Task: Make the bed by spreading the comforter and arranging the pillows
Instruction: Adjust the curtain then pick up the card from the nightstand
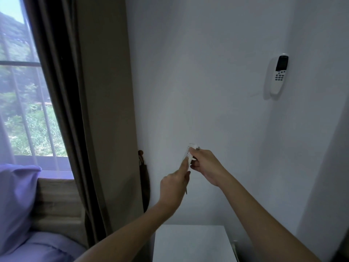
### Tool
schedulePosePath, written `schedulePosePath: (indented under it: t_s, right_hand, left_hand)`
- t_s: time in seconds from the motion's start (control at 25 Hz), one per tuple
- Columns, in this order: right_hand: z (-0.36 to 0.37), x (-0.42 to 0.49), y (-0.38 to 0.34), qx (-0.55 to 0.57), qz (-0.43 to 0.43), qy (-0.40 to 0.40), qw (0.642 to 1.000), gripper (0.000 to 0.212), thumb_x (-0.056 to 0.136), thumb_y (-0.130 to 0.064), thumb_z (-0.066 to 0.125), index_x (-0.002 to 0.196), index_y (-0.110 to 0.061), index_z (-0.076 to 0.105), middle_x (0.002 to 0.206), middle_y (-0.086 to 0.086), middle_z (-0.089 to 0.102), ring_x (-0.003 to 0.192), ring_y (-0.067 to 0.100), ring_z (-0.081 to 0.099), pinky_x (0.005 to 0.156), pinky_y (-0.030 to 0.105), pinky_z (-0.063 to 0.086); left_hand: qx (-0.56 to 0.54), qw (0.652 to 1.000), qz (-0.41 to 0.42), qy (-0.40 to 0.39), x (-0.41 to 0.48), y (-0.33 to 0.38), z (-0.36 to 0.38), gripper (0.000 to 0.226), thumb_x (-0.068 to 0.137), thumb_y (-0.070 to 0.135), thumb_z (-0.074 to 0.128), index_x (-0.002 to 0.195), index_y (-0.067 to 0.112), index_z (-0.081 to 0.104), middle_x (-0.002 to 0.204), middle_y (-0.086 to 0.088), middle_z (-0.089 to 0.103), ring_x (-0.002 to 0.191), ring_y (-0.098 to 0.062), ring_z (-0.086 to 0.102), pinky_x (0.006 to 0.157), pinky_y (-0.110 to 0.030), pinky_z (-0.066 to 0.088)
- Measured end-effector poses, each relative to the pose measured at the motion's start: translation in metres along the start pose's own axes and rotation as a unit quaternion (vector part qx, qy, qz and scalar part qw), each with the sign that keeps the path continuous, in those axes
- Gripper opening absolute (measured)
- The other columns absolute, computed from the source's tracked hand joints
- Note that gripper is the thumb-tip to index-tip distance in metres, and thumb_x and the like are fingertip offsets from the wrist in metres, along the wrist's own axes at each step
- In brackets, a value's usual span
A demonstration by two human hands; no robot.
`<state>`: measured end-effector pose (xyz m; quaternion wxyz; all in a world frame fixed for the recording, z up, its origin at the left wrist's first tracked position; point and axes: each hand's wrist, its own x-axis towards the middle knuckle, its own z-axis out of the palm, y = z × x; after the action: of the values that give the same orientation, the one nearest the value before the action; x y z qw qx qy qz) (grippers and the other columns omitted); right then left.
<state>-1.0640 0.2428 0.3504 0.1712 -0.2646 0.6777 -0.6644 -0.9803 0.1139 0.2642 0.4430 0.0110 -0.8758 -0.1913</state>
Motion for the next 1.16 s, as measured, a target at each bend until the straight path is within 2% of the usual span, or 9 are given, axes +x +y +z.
schedulePosePath:
  t_s: [0.16,0.28,0.36,0.44,0.52,0.64,0.84,1.04,1.16]
  right_hand:
    - [-0.004,-0.004,0.013,-0.041,-0.033,0.066,0.996,0.033,0.104,-0.019,0.041,0.112,-0.007,0.071,0.105,0.009,0.076,0.1,0.028,0.073,0.097,0.043,0.06]
    - [-0.02,0.002,0.022,-0.01,-0.036,0.078,0.996,0.035,0.104,-0.014,0.039,0.124,-0.007,0.067,0.121,0.014,0.075,0.11,0.029,0.074,0.095,0.043,0.061]
    - [-0.038,0.009,0.024,0.041,-0.034,0.058,0.997,0.033,0.108,-0.014,0.041,0.13,-0.004,0.064,0.127,0.02,0.072,0.117,0.035,0.07,0.098,0.046,0.059]
    - [-0.058,0.011,0.018,0.081,-0.026,0.046,0.995,0.032,0.111,-0.014,0.043,0.134,-0.003,0.062,0.132,0.023,0.07,0.121,0.037,0.067,0.101,0.046,0.057]
    - [-0.072,0.009,0.011,0.085,-0.025,0.036,0.995,0.032,0.112,-0.013,0.042,0.135,-0.005,0.062,0.131,0.021,0.07,0.123,0.038,0.066,0.103,0.048,0.055]
    - [-0.075,0.005,0.006,0.087,-0.029,0.022,0.995,0.035,0.113,-0.013,0.04,0.139,-0.011,0.063,0.133,0.019,0.07,0.123,0.036,0.067,0.101,0.046,0.057]
    - [-0.06,-0.007,0.002,0.092,-0.054,0.046,0.993,0.038,0.112,-0.014,0.042,0.144,-0.022,0.06,0.135,0.017,0.068,0.119,0.031,0.065,0.088,0.039,0.058]
    - [-0.046,-0.028,0.029,-0.116,-0.125,0.06,0.984,0.073,0.109,-0.016,0.051,0.164,-0.05,0.018,0.145,-0.005,0.062,0.127,0.011,0.063,0.107,0.034,0.051]
    - [-0.047,-0.036,0.053,-0.13,-0.119,0.034,0.984,0.084,0.108,-0.013,0.059,0.164,-0.053,0.01,0.155,-0.012,0.053,0.122,0.012,0.068,0.108,0.035,0.053]
  left_hand:
    - [0.06,0.997,0.047,-0.025,-0.005,-0.005,0.021,0.064,0.1,0.031,0.059,0.157,0.035,0.032,0.082,0.002,0.074,0.054,-0.018,0.065,0.052,-0.031,0.055]
    - [-0.033,0.999,0.015,-0.025,-0.012,0.004,0.012,0.044,0.104,0.042,0.049,0.148,0.041,0.046,0.112,0.0,0.076,0.077,-0.022,0.072,0.064,-0.034,0.056]
    - [-0.119,0.989,-0.073,-0.047,-0.008,-0.004,0.001,0.042,0.105,0.048,0.043,0.147,0.049,0.044,0.145,0.006,0.059,0.123,-0.021,0.063,0.095,-0.045,0.054]
    - [-0.179,0.97,-0.142,-0.081,0.005,-0.017,-0.017,0.059,0.101,0.055,0.049,0.155,0.053,0.025,0.169,0.012,0.017,0.156,-0.018,0.021,0.122,-0.053,0.026]
    - [-0.313,0.914,-0.207,-0.154,0.026,-0.016,-0.043,0.085,0.095,0.045,0.066,0.154,0.061,0.006,0.172,0.009,0.006,0.154,-0.024,0.026,0.121,-0.055,0.028]
    - [-0.406,0.845,-0.212,-0.277,0.046,-0.002,-0.077,0.106,0.094,0.015,0.072,0.157,0.055,-0.003,0.151,-0.004,0.054,0.125,-0.027,0.064,0.096,-0.054,0.056]
    - [-0.392,0.849,-0.21,-0.287,0.048,0.007,-0.09,0.109,0.094,-0.001,0.066,0.158,0.05,-0.006,0.134,-0.002,0.067,0.118,-0.028,0.068,0.085,-0.051,0.062]
    - [-0.384,0.859,-0.21,-0.266,0.039,-0.002,-0.085,0.108,0.094,-0.003,0.065,0.158,0.052,-0.003,0.133,-0.002,0.067,0.118,-0.028,0.068,0.086,-0.052,0.061]
    - [-0.38,0.855,-0.225,-0.271,0.035,-0.006,-0.081,0.107,0.095,-0.003,0.065,0.158,0.053,-0.001,0.134,-0.002,0.067,0.117,-0.027,0.068,0.086,-0.053,0.061]
